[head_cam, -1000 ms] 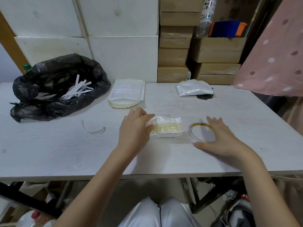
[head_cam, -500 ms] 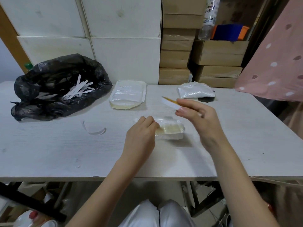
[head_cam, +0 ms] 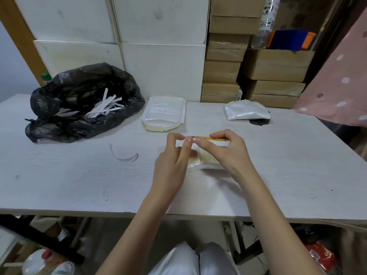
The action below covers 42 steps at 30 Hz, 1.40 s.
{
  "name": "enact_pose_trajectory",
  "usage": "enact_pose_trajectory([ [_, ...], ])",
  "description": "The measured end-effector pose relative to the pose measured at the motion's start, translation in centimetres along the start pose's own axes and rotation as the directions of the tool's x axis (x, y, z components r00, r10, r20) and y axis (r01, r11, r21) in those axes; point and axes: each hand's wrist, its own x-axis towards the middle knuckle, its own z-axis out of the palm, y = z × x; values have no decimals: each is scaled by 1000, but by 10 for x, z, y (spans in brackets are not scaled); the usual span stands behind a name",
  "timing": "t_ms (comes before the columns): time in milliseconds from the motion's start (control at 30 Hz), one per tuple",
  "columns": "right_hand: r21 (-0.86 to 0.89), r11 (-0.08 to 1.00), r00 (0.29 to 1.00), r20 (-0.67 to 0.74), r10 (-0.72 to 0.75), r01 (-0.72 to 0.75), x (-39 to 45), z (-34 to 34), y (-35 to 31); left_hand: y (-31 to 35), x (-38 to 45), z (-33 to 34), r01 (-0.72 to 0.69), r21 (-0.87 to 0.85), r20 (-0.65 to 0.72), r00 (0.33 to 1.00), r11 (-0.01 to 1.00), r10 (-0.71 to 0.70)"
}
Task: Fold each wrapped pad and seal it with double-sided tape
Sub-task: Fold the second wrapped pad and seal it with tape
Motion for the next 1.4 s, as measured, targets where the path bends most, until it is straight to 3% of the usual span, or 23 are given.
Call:
enact_pose_trajectory([
  [200,-60,997,998,-38,-42,40,3,2,1,-2,2,5,-22,-19,-127,992,1000,19],
  [333,-30,997,994,-84,-72,70,2,3,5,-9,6,4,-25,-133,-140,990,991,6],
  [433,27,997,993,-101,-66,69,2,3,10,-9,10,3,14,-211,-126,991,977,-42],
  [633,78,995,997,11,-71,70,-1,1,10,-10,17,0,112,-287,-48,990,951,-132],
  [800,318,947,996,-82,-27,52,-3,8,11,-7,17,-1,151,-257,-9,987,955,-159],
  [933,346,936,991,-133,-28,73,-4,17,13,-5,23,-11,209,-252,61,978,945,-200],
  [1067,207,970,972,-218,-84,130,-3,24,13,-4,30,-25,206,-236,108,977,950,-185],
  [1200,108,980,969,-202,-141,166,1,29,11,2,32,-33,181,-167,110,980,969,-164],
  [1333,-20,977,949,-235,-210,211,1,30,13,4,35,-39,140,15,26,990,990,-141],
  [1400,-46,973,947,-223,-232,228,-1,31,14,3,37,-46,160,40,59,985,986,-162],
])
